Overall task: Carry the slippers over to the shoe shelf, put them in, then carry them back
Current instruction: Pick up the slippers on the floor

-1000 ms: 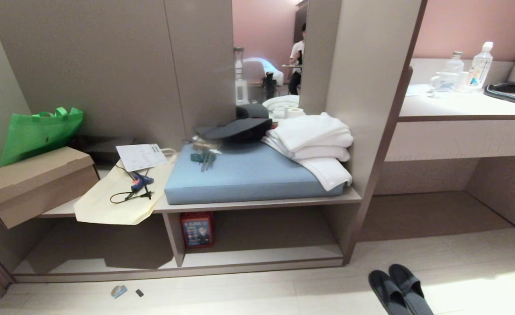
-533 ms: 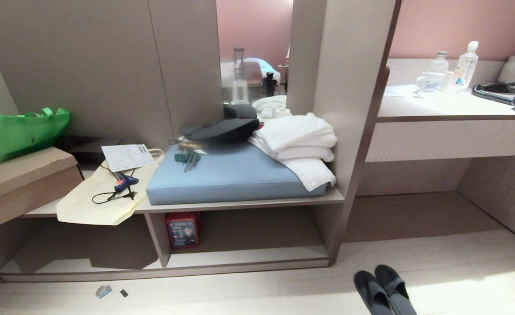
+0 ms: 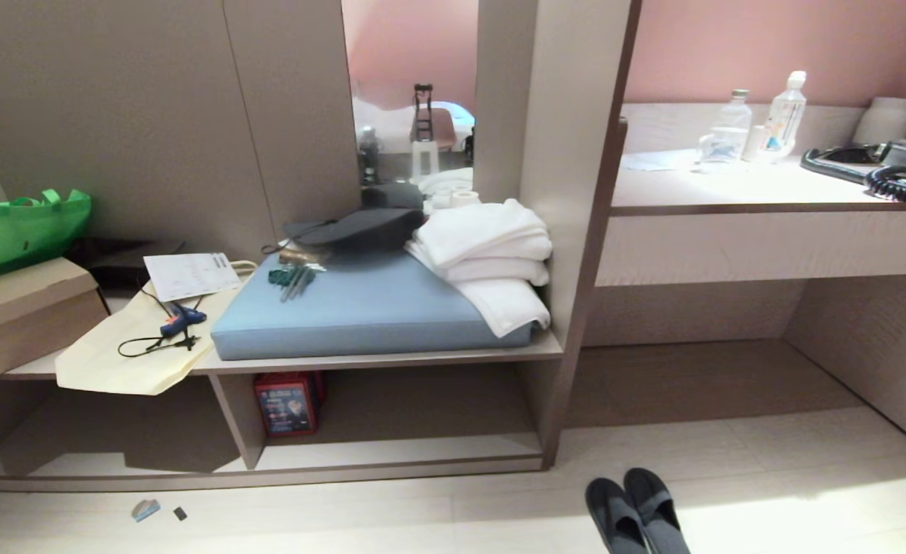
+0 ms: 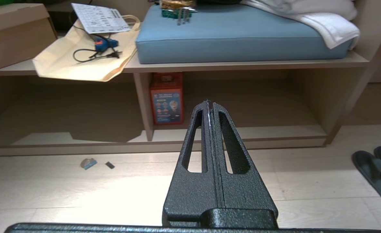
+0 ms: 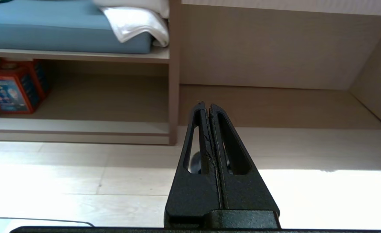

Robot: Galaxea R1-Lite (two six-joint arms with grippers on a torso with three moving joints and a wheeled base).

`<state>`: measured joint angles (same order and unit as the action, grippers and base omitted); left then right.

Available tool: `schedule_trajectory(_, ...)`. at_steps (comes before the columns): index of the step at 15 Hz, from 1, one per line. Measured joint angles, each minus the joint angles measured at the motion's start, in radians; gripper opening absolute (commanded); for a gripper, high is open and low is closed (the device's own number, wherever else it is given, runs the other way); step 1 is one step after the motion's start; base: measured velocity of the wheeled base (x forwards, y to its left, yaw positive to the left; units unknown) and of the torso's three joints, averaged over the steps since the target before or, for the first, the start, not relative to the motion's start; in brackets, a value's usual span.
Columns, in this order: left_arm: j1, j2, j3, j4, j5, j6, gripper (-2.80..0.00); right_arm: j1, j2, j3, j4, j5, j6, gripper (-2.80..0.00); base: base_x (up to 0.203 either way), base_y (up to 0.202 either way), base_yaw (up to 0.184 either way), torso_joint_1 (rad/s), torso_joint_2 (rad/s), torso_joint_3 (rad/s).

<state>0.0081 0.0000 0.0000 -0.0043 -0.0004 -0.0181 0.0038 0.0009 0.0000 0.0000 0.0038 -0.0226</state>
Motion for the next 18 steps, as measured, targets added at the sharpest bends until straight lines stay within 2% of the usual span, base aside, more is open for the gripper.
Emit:
schedule_trajectory(7, 0.001, 0.000, 0.000, 0.000, 0.000, -0.001, -2.80, 0.001, 0.000, 0.000, 0.000, 0.000, -0.001, -2.80, 0.000, -0.183, 0.003, 0.001, 0.00, 0.002)
schedule_trajectory(12, 0.002, 0.000, 0.000, 0.000, 0.000, -0.001, -2.80, 0.002, 0.000, 0.000, 0.001, 0.000, -0.002, -2.80, 0.000, -0.013, 0.000, 0.000, 0.00, -0.006)
schedule_trajectory(18, 0.000, 0.000, 0.000, 0.000, 0.000, -0.001, -2.80, 0.000, 0.000, 0.000, 0.000, 0.001, -0.002, -2.80, 0.000, 0.000, 0.000, 0.000, 0.00, -0.183)
